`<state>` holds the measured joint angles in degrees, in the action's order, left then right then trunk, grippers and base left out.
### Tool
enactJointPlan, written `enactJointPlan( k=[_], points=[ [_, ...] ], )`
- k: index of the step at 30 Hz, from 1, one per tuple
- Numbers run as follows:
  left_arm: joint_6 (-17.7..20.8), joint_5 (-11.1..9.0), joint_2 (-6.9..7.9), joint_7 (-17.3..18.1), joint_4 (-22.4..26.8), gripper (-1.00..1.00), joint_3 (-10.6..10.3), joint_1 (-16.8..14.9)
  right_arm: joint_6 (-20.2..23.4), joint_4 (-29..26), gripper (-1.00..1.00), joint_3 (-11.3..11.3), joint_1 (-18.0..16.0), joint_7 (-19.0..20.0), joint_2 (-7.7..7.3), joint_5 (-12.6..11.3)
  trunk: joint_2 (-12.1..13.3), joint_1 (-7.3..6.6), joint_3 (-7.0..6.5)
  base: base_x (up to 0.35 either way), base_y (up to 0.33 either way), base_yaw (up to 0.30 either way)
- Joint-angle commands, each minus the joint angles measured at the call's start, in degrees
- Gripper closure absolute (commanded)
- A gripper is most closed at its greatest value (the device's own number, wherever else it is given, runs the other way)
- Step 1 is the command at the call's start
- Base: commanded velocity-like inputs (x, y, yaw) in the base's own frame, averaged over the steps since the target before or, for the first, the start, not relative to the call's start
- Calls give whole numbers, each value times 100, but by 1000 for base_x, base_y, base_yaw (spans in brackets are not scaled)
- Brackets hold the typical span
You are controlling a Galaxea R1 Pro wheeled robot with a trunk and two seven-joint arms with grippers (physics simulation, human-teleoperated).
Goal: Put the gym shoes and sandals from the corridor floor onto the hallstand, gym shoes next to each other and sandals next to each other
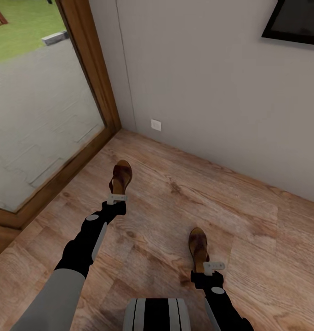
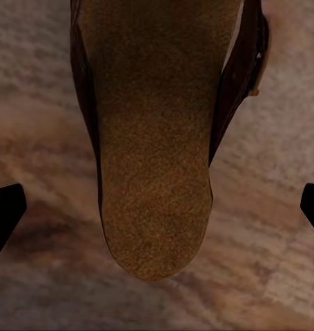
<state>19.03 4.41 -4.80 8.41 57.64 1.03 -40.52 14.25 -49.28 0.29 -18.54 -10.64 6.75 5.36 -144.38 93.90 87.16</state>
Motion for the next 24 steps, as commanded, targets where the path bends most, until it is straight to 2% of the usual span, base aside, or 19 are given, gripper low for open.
enactJointPlan(
  k=[1, 6, 24],
  points=[
    [29, 65, -3, 50, 10, 100, 12, -1, 46, -17, -100, 1, 0, -14, 1, 55, -1, -1, 4, 13, 0, 0],
    [31, 60, -11, 63, 46, 100, 12, 7, 45, -5, -100, 1, 0, -17, 1, 53, -3, 2, 26, 4, 0, 0],
    [24, 60, -12, 64, 46, 100, 12, 9, 43, 6, -100, -2, 0, -17, 1, 60, -25, 46, 539, 0, 0, 0]
  ],
)
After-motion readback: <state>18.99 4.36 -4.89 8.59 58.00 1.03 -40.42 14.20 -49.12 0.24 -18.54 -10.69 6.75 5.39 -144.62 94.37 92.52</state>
